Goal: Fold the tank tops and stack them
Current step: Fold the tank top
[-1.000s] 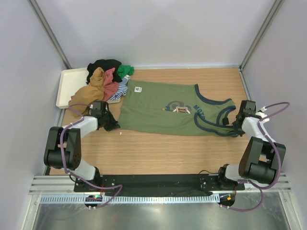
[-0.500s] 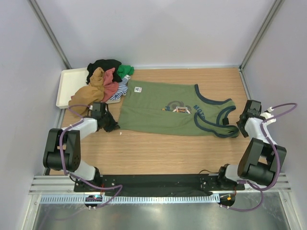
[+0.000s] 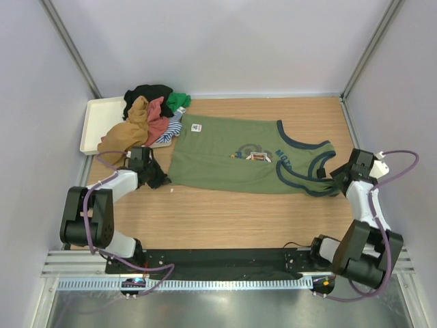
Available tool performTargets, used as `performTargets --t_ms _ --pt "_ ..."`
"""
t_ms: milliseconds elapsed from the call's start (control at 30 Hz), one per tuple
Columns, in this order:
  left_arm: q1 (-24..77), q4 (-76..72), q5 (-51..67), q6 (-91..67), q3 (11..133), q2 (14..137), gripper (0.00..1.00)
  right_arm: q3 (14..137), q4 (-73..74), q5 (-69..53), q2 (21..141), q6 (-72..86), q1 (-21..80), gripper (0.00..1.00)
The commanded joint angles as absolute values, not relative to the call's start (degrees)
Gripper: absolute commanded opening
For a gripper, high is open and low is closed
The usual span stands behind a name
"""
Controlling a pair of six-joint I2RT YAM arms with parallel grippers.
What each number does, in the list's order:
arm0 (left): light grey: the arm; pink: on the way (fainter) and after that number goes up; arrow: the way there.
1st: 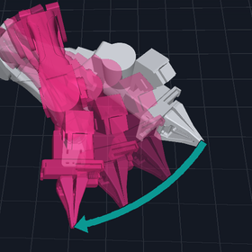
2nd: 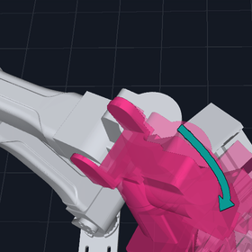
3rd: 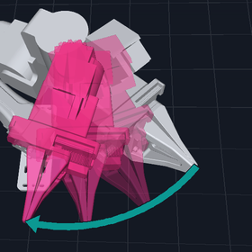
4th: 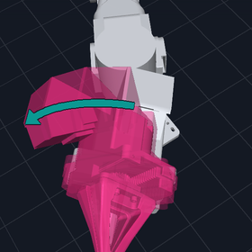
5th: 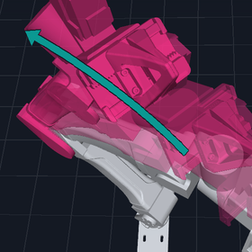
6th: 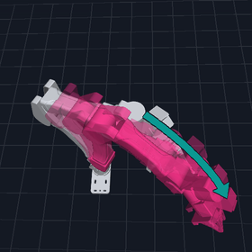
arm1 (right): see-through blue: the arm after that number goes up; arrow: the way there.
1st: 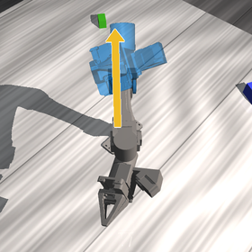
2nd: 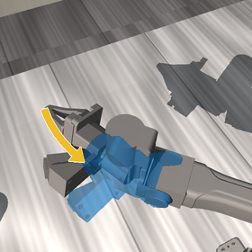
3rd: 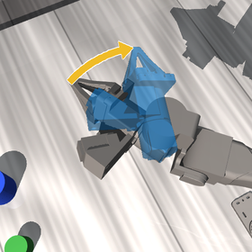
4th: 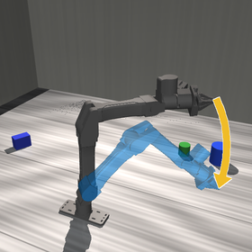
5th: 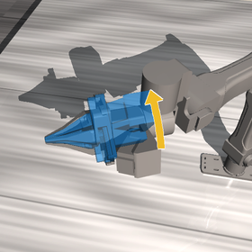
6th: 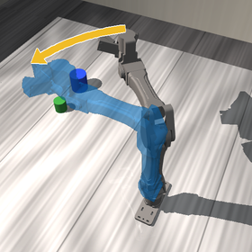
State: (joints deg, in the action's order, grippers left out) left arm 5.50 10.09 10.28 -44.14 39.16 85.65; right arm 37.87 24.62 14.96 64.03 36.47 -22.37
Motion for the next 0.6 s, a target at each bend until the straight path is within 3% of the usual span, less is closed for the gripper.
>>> performTargets --t_ms 0,67,167,267,567 --pt "5.0 9.8 10.5 -45.2 38.7 82.5 0.00 38.0 20.7 8.8 69.4 35.2 -22.5 0.65" --pt "5.1 10.5 10.5 -45.3 38.8 82.4 0.00 38.1 19.3 6.7 72.6 35.6 -22.5 0.59" --pt "5.0 11.1 10.5 -45.3 39.2 82.4 0.00 38.0 17.8 7.1 75.1 36.3 -22.5 0.40" --pt "5.0 11.6 10.3 -45.3 39.6 82.5 0.00 39.0 18.9 10.2 76.0 37.8 -22.5 0.01" --pt "5.1 11.6 8.8 -45.2 39.6 82.7 0.00 44.8 24.9 25.6 76.6 41.1 -22.5 0.01"
